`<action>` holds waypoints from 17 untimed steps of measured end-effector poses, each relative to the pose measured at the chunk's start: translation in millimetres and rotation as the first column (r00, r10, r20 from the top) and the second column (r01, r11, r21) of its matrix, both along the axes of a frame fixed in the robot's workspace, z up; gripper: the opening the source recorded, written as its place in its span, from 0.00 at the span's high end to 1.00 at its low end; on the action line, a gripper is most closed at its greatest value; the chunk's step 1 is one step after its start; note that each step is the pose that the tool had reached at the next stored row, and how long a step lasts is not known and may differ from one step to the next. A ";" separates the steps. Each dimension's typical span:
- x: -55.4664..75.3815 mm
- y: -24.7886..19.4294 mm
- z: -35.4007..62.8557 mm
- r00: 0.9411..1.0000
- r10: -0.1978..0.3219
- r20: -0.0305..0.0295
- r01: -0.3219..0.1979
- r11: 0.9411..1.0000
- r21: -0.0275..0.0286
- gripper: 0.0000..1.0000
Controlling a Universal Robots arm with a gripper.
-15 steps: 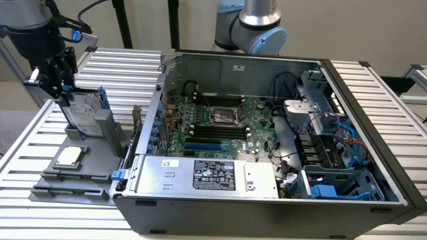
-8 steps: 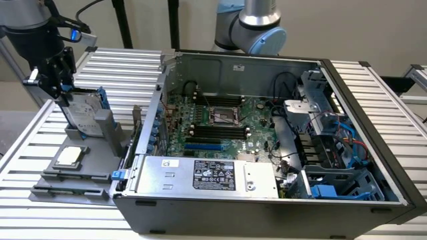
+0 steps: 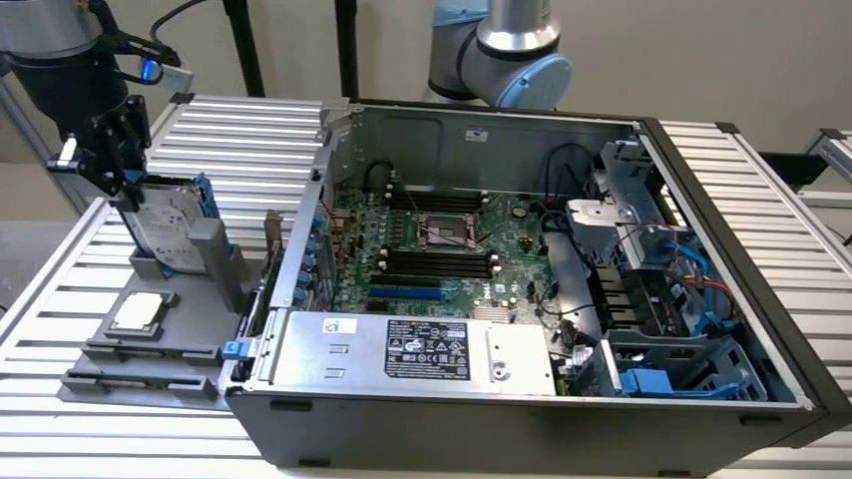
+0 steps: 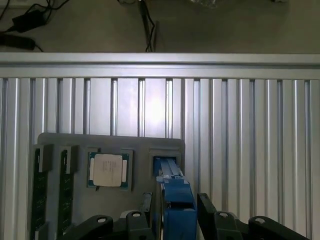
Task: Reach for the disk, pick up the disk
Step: 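Pick up the disk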
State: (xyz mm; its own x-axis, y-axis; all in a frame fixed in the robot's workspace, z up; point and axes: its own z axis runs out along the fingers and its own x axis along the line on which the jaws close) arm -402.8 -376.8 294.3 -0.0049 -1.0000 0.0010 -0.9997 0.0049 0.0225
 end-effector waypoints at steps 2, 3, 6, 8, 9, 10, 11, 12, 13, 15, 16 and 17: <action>0.0 -0.2 0.1 1.000 0.000 0.000 0.000 1.000 0.000 0.60; 0.0 -0.2 0.0 1.000 0.000 0.000 0.000 1.000 0.000 0.60; 0.0 -0.3 0.0 1.000 0.000 0.000 0.000 1.000 0.000 0.67; 0.0 -0.5 0.0 1.000 0.000 0.000 0.000 1.000 0.000 0.67; 0.0 -0.5 0.0 1.000 0.000 0.000 0.000 1.000 0.000 0.67; 0.0 -0.7 0.0 1.000 0.000 0.000 0.000 1.000 0.000 0.67; 0.0 -1.0 0.0 1.000 0.000 0.000 0.000 1.000 0.000 0.67; 0.0 -1.3 0.0 1.000 -0.001 0.000 0.001 1.000 0.000 0.67; 0.0 -1.7 0.0 1.000 -0.002 0.000 0.002 1.000 0.000 0.67; 0.0 -2.4 0.0 1.000 -0.005 0.000 0.005 1.000 0.000 0.67; 0.0 -2.6 0.0 1.000 -0.007 0.000 0.007 1.000 0.000 0.67; 0.0 -2.9 0.0 1.000 -0.008 0.000 0.008 1.000 0.000 0.67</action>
State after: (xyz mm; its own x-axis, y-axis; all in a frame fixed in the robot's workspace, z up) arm -402.8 -379.7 294.3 -0.0128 -0.9999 0.0010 -0.9997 0.0128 0.0225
